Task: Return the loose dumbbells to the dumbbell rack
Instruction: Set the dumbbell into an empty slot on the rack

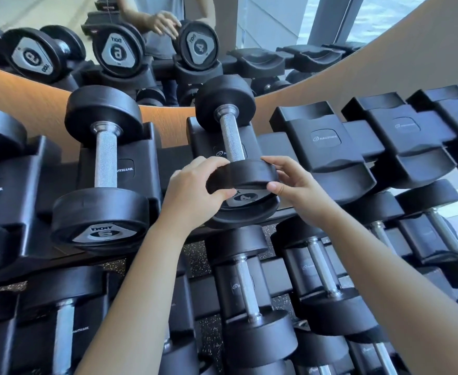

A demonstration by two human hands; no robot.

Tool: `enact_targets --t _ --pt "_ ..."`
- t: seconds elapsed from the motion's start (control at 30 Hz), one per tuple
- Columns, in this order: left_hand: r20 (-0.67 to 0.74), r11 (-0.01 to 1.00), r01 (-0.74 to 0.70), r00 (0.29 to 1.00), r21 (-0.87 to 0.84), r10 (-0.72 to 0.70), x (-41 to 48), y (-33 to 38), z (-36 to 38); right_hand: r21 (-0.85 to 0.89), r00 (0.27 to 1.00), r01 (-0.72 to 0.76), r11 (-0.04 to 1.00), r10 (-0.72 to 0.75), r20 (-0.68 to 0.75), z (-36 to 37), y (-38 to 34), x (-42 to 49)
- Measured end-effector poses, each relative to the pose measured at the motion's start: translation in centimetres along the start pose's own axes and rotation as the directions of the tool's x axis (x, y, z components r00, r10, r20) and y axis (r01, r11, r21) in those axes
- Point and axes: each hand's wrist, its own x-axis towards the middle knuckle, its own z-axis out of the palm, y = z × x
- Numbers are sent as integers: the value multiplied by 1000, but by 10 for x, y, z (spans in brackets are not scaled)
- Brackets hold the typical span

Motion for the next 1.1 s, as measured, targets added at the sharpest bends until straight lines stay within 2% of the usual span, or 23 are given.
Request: enact_targets --t 0.07,0.13,0.27,0.33,0.4,0.47,0.53,0.6,0.7,0.77,0.87,0.97,1.1 --pt "5 999 -5 1000 38 5 4 5 0 158 999 -17 987 22 -26 2 10 -3" --pt "-19 1000 6 1000 13 -6 4 8 5 245 997 -31 969 47 -58 4 15 -6" --pt "-92 977 100 989 -188 -118 -11 2 18 239 995 -29 970 52 -91 8 12 -8" --pt "-63 927 152 981 -343 -184 -20 -7 23 127 994 -24 992 37 -99 7 5 -8" --pt "-46 873 182 973 -453 -226 -27 -13 26 -68 996 -16 998 9 -91 8 -5 -6" --pt "-25 823 204 967 -530 -255 -30 -17 28 -355 996 -19 934 -12 -83 12 -18 -2" --pt "-11 794 217 963 -568 -271 -31 -19 32 -577 997 9 817 -55 -62 15 -25 2" --pt "-3 774 230 958 -589 -286 -32 -19 37 -656 997 21 754 -68 -46 18 -33 7" --pt "-26 749 234 948 -619 -317 -34 -18 41 -680 999 16 733 -44 -23 17 -38 14" --pt "-36 743 248 938 -621 -344 -32 -17 40 -662 999 10 749 -28 -16 14 -37 14" --pt "-44 795 254 942 -551 -331 -26 -15 38 -529 997 -16 849 -27 -75 10 -30 10" --pt "-56 838 228 955 -496 -293 -22 -12 33 -433 994 -23 901 -24 -103 8 -21 9" --pt "-81 929 177 974 -325 -214 -15 -12 23 -204 997 -5 979 -12 -83 7 -14 4"
